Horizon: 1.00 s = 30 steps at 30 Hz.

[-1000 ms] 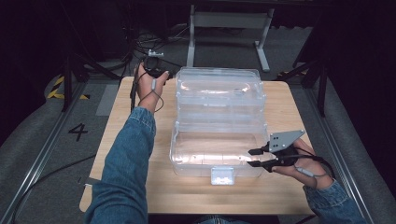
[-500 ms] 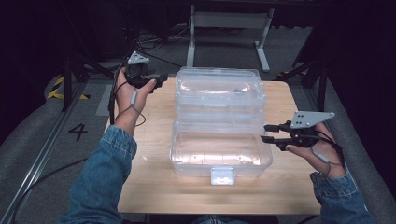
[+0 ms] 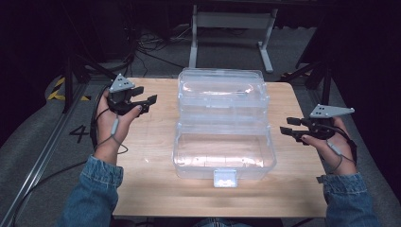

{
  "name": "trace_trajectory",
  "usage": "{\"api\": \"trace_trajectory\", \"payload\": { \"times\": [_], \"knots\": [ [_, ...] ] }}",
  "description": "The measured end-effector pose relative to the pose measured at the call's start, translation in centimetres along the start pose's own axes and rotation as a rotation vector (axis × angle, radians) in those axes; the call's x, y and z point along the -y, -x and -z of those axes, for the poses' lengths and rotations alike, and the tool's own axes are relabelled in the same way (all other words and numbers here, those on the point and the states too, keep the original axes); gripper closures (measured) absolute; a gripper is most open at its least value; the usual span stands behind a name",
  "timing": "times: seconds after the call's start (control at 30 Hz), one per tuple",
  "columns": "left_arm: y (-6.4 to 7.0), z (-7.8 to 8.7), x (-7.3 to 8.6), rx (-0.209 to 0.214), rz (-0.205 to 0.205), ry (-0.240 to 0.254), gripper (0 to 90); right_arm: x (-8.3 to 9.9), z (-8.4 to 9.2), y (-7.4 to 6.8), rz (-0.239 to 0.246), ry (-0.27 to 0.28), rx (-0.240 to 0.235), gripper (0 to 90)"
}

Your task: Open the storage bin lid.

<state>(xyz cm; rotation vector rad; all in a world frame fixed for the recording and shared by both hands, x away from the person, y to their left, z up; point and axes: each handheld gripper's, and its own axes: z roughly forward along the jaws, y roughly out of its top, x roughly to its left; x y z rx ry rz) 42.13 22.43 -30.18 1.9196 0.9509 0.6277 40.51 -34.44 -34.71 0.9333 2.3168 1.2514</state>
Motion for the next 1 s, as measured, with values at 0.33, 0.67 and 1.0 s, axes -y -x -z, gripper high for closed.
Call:
{"api": "trace_trajectory", "payload": {
  "times": [0.33,0.67,1.0],
  "knots": [
    [-0.5,-0.2,4.6,0.019,0.016,-0.146,36.2,1.2,-1.2,2.6,-0.056,-0.057,0.058,42.9],
    [-1.4,-2.6,7.8,0.042,-0.001,-0.322,32.6,3.9,-2.3,4.4,-0.112,-0.042,0.095,40.3],
    [-1.0,-3.5,10.2,0.071,-0.010,-0.302,30.2,6.1,-3.4,5.3,-0.131,-0.120,0.141,38.7]
  ]
}}
